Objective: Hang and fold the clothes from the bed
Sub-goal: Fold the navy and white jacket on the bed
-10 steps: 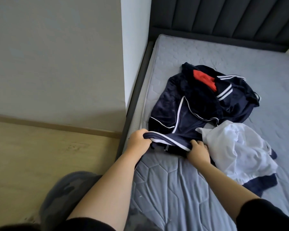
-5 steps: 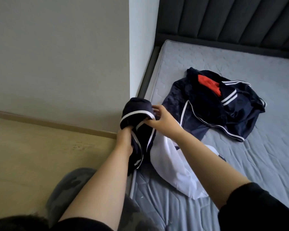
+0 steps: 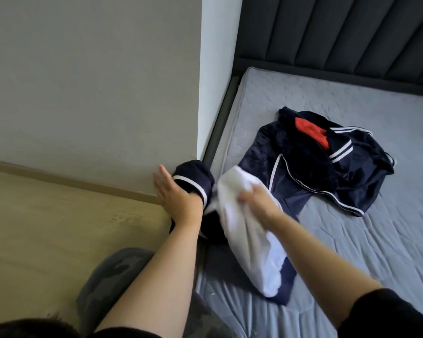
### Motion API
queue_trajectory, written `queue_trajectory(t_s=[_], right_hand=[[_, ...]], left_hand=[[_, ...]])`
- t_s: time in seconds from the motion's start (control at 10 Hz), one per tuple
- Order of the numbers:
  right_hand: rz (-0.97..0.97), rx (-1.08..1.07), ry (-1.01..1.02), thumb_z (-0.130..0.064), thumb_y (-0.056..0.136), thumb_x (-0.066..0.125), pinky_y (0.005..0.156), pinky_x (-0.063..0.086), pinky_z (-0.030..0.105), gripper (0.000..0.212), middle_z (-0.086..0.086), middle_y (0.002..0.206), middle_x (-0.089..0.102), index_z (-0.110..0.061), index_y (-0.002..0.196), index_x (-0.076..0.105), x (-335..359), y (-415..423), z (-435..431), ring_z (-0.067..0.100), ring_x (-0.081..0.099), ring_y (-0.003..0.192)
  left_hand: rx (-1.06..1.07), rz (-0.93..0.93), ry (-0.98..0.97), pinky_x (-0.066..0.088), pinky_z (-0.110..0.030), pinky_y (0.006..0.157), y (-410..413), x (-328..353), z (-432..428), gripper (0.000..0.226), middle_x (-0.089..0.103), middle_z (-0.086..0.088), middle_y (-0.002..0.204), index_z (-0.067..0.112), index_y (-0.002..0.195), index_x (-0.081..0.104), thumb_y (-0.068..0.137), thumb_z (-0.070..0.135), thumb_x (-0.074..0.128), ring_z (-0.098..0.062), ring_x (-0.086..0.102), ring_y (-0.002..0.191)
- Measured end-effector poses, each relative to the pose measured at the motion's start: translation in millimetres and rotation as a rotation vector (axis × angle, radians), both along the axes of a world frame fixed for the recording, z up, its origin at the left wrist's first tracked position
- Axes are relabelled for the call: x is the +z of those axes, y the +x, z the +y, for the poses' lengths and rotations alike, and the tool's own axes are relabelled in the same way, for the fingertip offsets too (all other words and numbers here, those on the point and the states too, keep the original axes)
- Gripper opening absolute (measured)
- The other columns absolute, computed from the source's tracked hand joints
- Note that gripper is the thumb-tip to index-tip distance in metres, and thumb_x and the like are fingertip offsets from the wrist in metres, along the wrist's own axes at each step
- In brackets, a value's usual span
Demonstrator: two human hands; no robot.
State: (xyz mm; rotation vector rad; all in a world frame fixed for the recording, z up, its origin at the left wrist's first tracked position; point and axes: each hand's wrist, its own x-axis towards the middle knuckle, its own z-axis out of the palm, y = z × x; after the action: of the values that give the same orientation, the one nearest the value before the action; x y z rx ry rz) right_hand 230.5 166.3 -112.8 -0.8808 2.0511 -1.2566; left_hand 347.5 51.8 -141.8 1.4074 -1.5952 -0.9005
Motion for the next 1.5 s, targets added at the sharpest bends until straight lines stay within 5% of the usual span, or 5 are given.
queue_trajectory(t_s=[0.2,0.7,0.9,1.2,1.5], right_hand=[[-0.493,-0.353,-0.308,-0.007,0.068,0.054,0.054,0.050,0.026,0.019,0.009,0.060,0.064,-0.011,0.059,0.070,62.3,-48.7,-0.4,0.024,0.063,0.058],[1.092,0.441,0.526,-0.013,0.077,0.066,0.114,0.015,0.050,0.067,0.009,0.157,0.005,-0.033,0.137,0.042,-44.5,-36.3,-7.6,0.033,0.006,0.143],[0.362,-0.310,0.063,0.006,0.081,0.053,0.060,0.041,0.029,0.011,0.019,0.078,0.061,0.008,0.086,0.062,-23.9,-72.3,-5.3,0.021,0.051,0.076],[-0.897,-0.831,-0.329,-0.036,0.102,0.017,0.108,0.034,0.041,0.054,0.019,0.144,0.042,-0.004,0.144,0.030,-40.2,-90.9,31.8,0.033,0.041,0.133],[-0.426,-0.308,0.373,-0.017,0.083,0.071,0.074,0.051,0.035,0.040,0.014,0.101,0.066,0.001,0.117,0.060,-63.5,-32.5,10.2,0.028,0.063,0.092]], left_hand=[[0.076,0.082,0.218,0.015,-0.039,0.117,3.9,-1.1,-12.0,0.062,0.015,-0.019,0.157,0.005,0.152,0.011,0.097,0.006,0.040,-0.033,0.017,0.144],[-0.563,0.151,0.893,0.048,-0.042,0.096,-8.5,-15.8,5.0,0.021,0.062,-0.006,0.111,0.021,0.112,0.063,0.094,0.023,0.053,-0.026,0.057,0.105],[-0.433,0.374,0.955,0.048,-0.030,0.066,-13.4,-10.4,0.9,0.027,0.065,-0.003,0.100,0.017,0.126,0.050,0.100,0.022,0.042,-0.022,0.062,0.090],[-0.433,0.203,0.883,0.041,-0.035,0.089,-17.0,-23.0,0.7,0.045,0.052,-0.004,0.112,0.021,0.141,0.042,0.097,0.015,0.047,-0.018,0.050,0.102],[-0.666,0.043,0.732,0.041,-0.025,0.086,-13.8,-29.4,3.8,0.062,0.050,-0.003,0.132,0.022,0.141,0.043,0.085,0.004,0.060,-0.017,0.050,0.117]])
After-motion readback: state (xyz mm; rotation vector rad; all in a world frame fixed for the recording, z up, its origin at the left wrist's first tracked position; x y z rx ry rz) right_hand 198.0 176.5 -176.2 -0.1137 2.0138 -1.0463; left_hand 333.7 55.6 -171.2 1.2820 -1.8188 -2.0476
